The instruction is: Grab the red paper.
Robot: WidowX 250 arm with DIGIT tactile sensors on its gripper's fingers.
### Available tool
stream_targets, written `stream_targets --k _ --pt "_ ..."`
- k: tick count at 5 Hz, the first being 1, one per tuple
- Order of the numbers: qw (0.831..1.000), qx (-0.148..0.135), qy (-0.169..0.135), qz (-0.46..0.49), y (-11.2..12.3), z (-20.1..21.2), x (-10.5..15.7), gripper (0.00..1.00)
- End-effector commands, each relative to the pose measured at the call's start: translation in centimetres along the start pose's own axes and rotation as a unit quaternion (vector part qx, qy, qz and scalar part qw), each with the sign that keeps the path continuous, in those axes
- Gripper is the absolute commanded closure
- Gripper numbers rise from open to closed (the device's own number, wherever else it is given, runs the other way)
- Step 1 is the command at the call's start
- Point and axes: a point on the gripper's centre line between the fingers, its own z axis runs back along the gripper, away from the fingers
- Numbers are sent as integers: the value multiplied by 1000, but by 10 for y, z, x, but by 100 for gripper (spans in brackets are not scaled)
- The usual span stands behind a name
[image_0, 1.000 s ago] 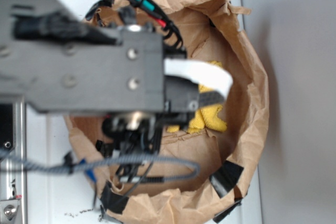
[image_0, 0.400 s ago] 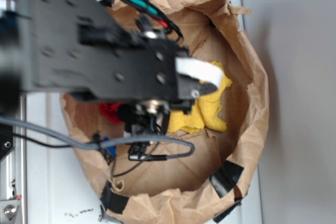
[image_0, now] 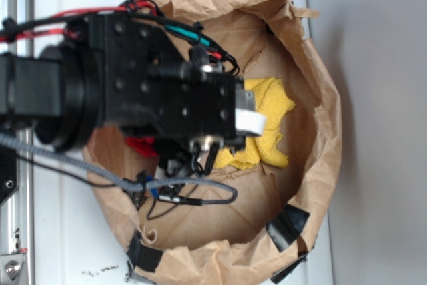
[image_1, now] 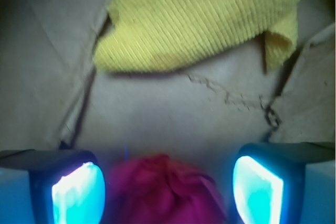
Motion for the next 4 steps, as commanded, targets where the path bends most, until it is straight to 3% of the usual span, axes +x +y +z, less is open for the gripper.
stream_targets --k 1,2,3,4 --pt "1000 8 5 -12 0 -19 -4 0" --pt "999 -1 38 -14 -11 -41 8 6" --pt "999 -1 41 -17 -23 -45 2 100" --pt "1000 15 14 -8 -36 -28 -15 100"
